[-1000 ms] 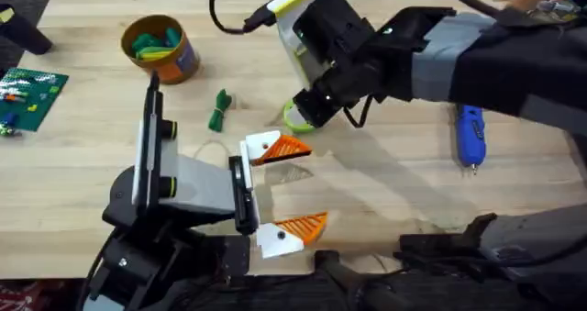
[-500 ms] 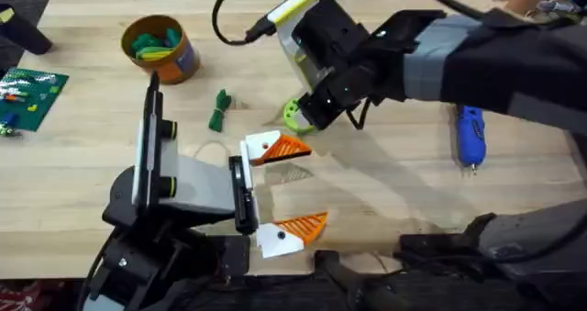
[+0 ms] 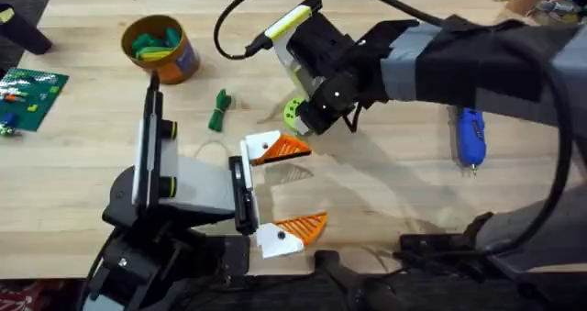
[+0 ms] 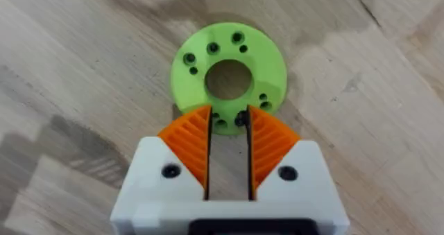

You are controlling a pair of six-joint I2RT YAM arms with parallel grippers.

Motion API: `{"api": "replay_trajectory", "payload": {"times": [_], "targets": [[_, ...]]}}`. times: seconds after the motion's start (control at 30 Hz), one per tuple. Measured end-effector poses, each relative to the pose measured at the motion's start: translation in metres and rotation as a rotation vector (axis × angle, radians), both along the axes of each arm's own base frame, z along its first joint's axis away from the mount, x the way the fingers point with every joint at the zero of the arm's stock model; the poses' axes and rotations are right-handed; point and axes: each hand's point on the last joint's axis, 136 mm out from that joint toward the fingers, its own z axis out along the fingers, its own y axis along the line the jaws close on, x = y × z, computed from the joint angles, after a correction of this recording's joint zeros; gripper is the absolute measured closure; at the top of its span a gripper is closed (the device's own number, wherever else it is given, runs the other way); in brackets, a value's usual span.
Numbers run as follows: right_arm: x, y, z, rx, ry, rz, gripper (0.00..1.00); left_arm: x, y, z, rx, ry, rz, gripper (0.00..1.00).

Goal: Pick up the gripper from the table and insert it into the empty holder that is missing its gripper. Then pick up a screw, insert it into the mounting hole, and use the screwdriver to tighten it. Finally, clean up the table by picking up the vegetable and placing it into the bucket.

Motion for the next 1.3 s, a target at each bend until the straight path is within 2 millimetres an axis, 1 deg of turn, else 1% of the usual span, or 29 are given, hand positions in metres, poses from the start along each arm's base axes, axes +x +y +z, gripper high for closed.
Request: {"api": "replay_trajectory", "payload": {"times": [0.23,0.27,0.3,0.33,0.37,0.8,0.93,1.0,1.03,1.17,1.3], "targets": [[0.0,0.0,0.0,-0.002,-0.002,-0.001,0.726,0.0,0.0,0.0,0.0,0.0,0.0,0.009],[0.0,0.0,0.0,-0.004,-0.002,0.004,0.776,0.0,0.0,0.0,0.0,0.0,0.0,0.009],[0.001,-0.001,0.0,-0.009,-0.008,0.006,0.894,0.0,0.0,0.0,0.0,0.0,0.0,0.009],[0.002,-0.001,0.0,-0.008,-0.008,0.001,0.963,0.0,0.0,0.0,0.0,0.0,0.0,0.009],[0.002,-0.002,0.0,-0.007,-0.009,-0.002,0.988,0.0,0.0,0.0,0.0,0.0,0.0,0.009],[0.002,-0.002,0.0,-0.007,-0.009,-0.002,0.994,0.0,0.0,0.0,0.0,0.0,0.0,0.009],[-0.006,-0.009,0.007,-0.026,0.012,-0.002,0.994,0.0,0.0,0.0,0.0,0.0,0.0,0.009],[-0.006,-0.01,0.02,-0.019,0.004,-0.002,0.994,0.0,0.0,0.0,0.0,0.0,0.0,0.009],[-0.005,-0.008,0.031,-0.008,-0.008,-0.002,0.995,0.0,0.0,0.0,0.0,0.0,0.0,0.009],[0.003,-0.001,0.085,0.061,-0.081,-0.003,0.995,0.0,0.0,0.0,0.0,0.0,0.0,0.009],[0.003,0.0,0.137,0.11,-0.134,-0.003,0.995,0.0,0.0,0.0,0.0,0.0,0.0,0.009]]}}
